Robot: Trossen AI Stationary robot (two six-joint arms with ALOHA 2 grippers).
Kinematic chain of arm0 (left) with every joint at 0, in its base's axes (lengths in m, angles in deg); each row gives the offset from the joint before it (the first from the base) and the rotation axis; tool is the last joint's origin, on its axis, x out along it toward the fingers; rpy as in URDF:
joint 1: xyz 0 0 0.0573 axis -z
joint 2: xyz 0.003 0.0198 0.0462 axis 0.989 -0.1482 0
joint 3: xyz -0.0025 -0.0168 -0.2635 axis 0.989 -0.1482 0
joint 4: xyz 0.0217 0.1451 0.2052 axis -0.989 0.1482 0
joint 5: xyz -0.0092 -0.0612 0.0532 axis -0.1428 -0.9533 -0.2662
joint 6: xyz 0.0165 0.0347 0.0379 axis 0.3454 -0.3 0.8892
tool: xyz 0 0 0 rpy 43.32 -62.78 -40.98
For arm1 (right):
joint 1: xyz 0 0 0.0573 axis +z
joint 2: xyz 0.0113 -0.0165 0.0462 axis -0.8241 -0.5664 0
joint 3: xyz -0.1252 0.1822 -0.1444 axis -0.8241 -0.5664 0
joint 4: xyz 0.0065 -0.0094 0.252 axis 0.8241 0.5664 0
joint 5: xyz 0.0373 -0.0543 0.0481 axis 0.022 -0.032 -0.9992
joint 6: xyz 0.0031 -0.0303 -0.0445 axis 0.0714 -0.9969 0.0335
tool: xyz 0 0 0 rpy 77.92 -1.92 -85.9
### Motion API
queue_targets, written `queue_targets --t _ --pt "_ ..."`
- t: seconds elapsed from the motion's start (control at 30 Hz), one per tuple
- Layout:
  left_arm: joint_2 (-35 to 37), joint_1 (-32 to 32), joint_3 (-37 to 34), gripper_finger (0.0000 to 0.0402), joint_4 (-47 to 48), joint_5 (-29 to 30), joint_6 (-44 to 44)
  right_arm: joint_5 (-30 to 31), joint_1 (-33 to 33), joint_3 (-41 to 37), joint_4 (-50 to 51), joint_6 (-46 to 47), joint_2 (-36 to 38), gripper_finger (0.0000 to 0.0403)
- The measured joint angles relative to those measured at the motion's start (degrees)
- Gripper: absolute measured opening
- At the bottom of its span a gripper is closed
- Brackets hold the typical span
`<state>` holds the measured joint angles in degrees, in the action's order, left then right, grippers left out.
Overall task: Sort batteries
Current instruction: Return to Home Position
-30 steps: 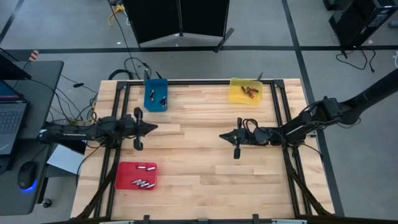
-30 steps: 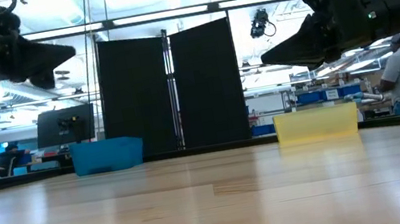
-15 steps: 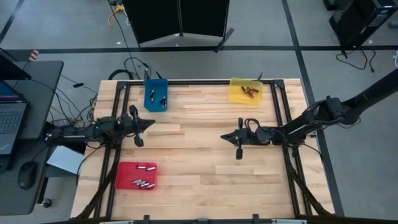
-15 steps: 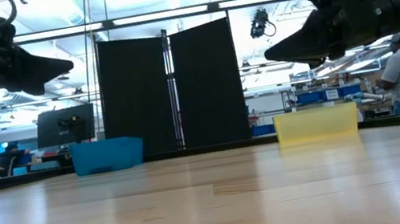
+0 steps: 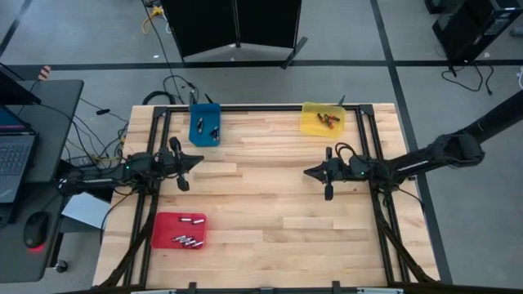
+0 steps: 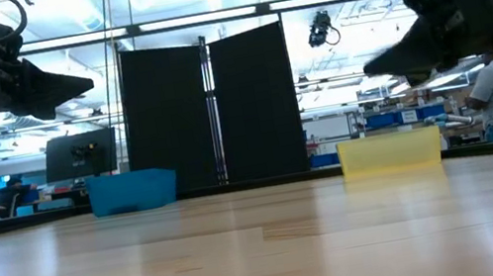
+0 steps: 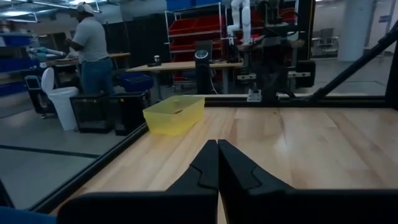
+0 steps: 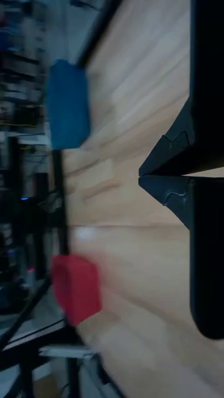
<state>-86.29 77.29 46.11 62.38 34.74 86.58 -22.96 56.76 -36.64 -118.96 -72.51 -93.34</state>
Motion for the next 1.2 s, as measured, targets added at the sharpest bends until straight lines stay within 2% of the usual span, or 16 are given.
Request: queue_targets --t 0.13,0.3,0.53,0.73,0.93,1.2 --pt "0.00 0.00 0.00 0.0005 0.14 -0.05 0.00 -2.93 -3.52 1.11 8.37 -0.76 5.54 0.0014" --pt "0.00 0.00 0.00 0.0006 0.28 -0.14 0.07 -2.60 -4.49 0.03 13.17 -3.79 13.72 0.0014" --pt "0.00 0.00 0.00 0.0006 0.39 -0.13 0.26 5.60 -1.20 -3.54 23.32 -4.34 28.32 0.0013" --pt "0.00 0.00 -0.02 0.0006 0.44 0.00 0.22 8.57 0.77 -3.53 31.51 -6.15 40.20 0.0013" --pt "0.00 0.00 -0.04 0.0006 0.35 1.01 0.31 0.48 -3.20 -3.53 37.50 -6.89 46.55 0.0012" --pt "0.00 -0.67 -0.04 0.0006 0.31 1.66 -0.85 -4.54 -12.06 -3.53 42.76 -5.87 52.16 0.0012"
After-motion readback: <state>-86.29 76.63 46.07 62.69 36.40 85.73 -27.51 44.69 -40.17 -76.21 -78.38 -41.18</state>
